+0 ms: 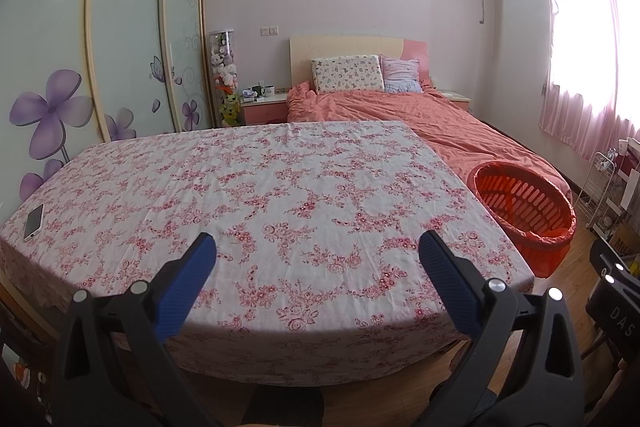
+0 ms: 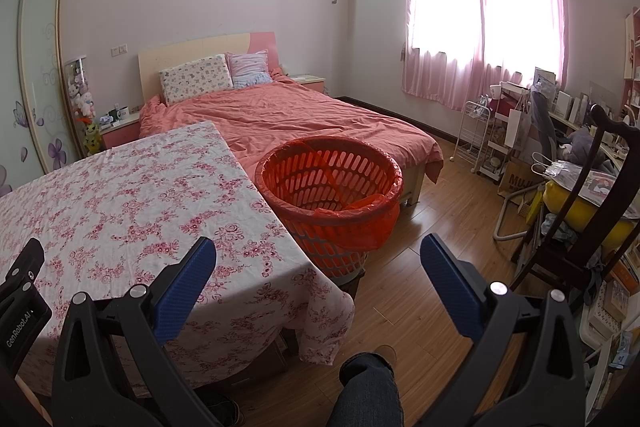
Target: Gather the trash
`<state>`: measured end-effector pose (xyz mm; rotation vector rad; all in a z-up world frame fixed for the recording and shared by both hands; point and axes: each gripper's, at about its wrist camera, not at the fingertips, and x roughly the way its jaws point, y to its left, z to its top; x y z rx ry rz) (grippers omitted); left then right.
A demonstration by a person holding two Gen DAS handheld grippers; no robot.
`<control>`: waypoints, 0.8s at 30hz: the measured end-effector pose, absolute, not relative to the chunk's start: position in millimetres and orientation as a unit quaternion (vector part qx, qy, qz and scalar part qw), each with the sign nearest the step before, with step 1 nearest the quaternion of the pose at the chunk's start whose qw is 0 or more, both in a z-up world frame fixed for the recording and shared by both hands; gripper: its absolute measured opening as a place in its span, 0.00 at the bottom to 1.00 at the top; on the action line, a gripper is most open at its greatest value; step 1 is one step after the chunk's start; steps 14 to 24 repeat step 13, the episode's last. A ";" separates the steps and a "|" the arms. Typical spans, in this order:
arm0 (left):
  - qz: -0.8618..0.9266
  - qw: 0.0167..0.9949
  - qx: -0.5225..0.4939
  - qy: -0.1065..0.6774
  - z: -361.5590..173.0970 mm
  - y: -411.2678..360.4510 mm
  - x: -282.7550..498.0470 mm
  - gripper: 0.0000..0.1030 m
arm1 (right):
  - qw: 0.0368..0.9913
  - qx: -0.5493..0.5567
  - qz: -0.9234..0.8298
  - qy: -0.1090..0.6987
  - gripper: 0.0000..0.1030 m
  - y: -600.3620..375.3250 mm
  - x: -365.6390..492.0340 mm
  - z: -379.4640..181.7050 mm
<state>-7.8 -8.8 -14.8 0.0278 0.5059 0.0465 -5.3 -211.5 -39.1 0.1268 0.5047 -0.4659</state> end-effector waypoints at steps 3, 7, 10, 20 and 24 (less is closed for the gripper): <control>0.024 0.968 0.013 0.248 -13.9 -8.9 -8.6 0.96 | 0.940 0.062 -0.228 0.248 0.98 -211.0 -4.9 -40.2; 0.023 0.969 0.013 0.246 -11.7 -9.4 -9.1 0.96 | 0.940 0.062 -0.228 0.247 0.98 -210.7 -6.0 -40.4; 0.022 0.969 0.012 0.247 -11.6 -9.7 -9.5 0.96 | 0.940 0.062 -0.228 0.248 0.98 -210.9 -5.8 -40.4; 0.020 0.969 0.012 0.248 -11.7 -9.6 -9.7 0.96 | 0.940 0.062 -0.228 0.248 0.98 -210.9 -4.7 -39.7; 0.020 0.969 0.012 0.248 -11.7 -9.6 -9.7 0.96 | 0.940 0.062 -0.228 0.248 0.98 -210.9 -4.7 -39.7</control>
